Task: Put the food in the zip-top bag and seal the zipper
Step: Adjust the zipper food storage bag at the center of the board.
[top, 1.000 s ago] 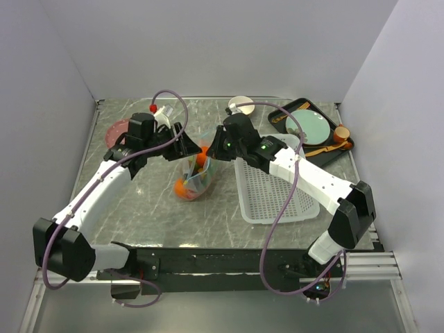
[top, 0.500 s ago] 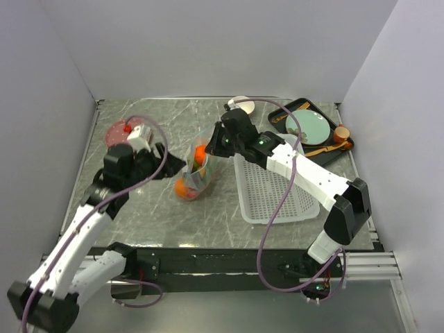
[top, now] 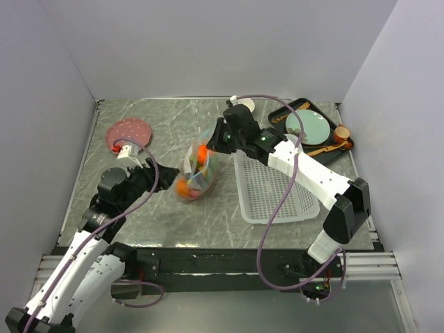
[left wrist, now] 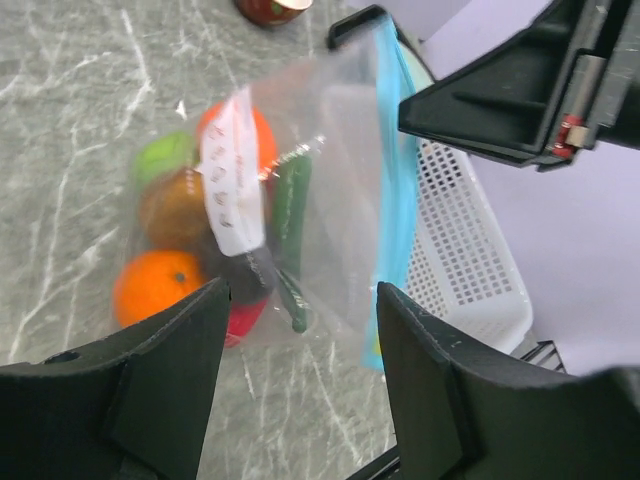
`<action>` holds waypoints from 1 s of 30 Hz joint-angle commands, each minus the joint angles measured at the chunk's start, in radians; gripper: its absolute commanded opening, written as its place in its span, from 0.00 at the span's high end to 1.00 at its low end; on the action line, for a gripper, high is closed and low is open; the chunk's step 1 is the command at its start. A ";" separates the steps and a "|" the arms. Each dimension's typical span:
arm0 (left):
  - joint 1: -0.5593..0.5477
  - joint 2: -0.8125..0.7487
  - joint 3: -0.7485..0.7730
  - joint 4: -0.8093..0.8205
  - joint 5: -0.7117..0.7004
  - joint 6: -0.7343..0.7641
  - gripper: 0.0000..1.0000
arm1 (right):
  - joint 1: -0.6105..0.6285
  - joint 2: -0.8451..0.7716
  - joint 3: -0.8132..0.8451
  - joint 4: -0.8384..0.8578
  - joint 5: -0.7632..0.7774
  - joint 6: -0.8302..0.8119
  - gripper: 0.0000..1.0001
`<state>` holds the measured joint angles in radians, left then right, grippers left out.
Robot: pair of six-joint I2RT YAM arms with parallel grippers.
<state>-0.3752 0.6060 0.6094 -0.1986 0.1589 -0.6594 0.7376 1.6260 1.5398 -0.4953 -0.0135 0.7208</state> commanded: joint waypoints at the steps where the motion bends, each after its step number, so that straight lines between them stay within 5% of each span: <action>1: -0.040 -0.022 -0.026 0.080 -0.028 -0.020 0.35 | -0.017 0.031 0.072 0.006 -0.009 0.002 0.82; 9: -0.149 0.027 0.021 0.050 -0.154 0.020 0.36 | -0.067 0.081 0.144 -0.025 -0.033 -0.014 0.85; 18: -0.176 0.130 0.047 0.079 -0.142 0.035 0.35 | -0.098 -0.119 -0.110 -0.022 0.046 0.003 0.76; 25: -0.192 0.212 0.075 0.106 -0.099 0.046 0.33 | -0.109 -0.323 -0.292 -0.029 0.135 0.034 0.41; 30: -0.238 0.259 0.089 0.117 -0.064 0.046 0.33 | -0.145 -0.396 -0.345 -0.120 0.152 0.062 0.36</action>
<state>-0.5766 0.8467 0.6460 -0.1371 0.0540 -0.6353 0.6209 1.2911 1.2308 -0.5755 0.0883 0.7525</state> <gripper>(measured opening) 0.668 0.642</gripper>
